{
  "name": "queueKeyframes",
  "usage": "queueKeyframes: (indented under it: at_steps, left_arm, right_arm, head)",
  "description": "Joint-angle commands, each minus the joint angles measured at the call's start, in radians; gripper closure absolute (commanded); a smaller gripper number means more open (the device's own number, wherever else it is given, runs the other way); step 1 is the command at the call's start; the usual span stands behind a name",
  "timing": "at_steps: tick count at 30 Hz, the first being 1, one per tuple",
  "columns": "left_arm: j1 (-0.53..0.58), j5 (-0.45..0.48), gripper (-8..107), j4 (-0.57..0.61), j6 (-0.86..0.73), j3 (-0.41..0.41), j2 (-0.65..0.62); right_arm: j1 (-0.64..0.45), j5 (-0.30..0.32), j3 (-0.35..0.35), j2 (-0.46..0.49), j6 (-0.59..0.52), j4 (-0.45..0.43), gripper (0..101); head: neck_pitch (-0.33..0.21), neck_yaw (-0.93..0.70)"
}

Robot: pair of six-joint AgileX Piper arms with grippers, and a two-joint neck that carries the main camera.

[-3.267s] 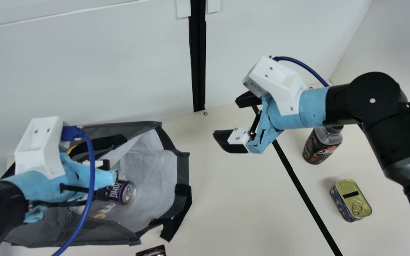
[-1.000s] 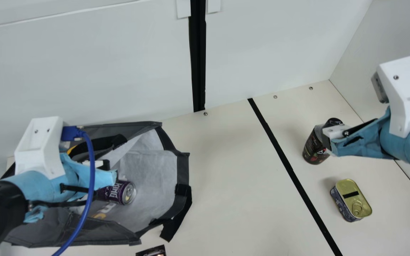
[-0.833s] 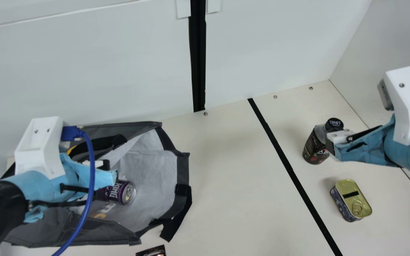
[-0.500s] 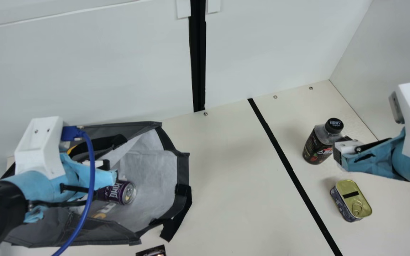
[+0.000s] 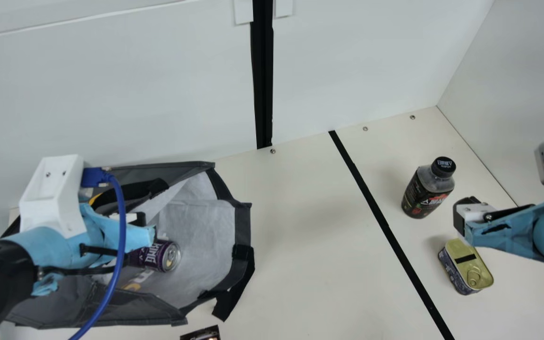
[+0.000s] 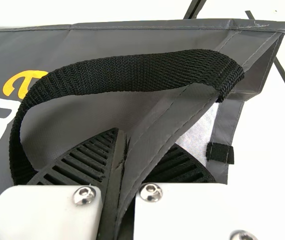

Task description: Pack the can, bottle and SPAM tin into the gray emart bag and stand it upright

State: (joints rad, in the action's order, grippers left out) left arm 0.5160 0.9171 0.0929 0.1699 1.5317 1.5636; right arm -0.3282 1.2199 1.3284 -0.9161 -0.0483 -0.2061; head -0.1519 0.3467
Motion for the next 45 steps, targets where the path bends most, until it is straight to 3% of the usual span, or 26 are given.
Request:
queueKeyframes:
  at_steps: [1,24,45]
  left_arm:
    - [0.000,0.000,107,0.000,0.000,0.000,0.000]
    - [0.000,0.000,107,0.000,0.000,0.000,0.000]
    - [0.000,0.000,107,0.000,0.000,0.000,0.000]
  right_arm:
    - [-0.007,0.000,-0.005,0.006,-0.005,0.006,6]
    - [-0.037,0.000,-0.033,0.046,-0.015,0.028,6]
    - [-0.008,0.000,0.024,-0.025,-0.004,0.003,6]
  head:
    - [-0.023,0.002]
    - [-0.023,0.002]
    - [-0.023,0.002]
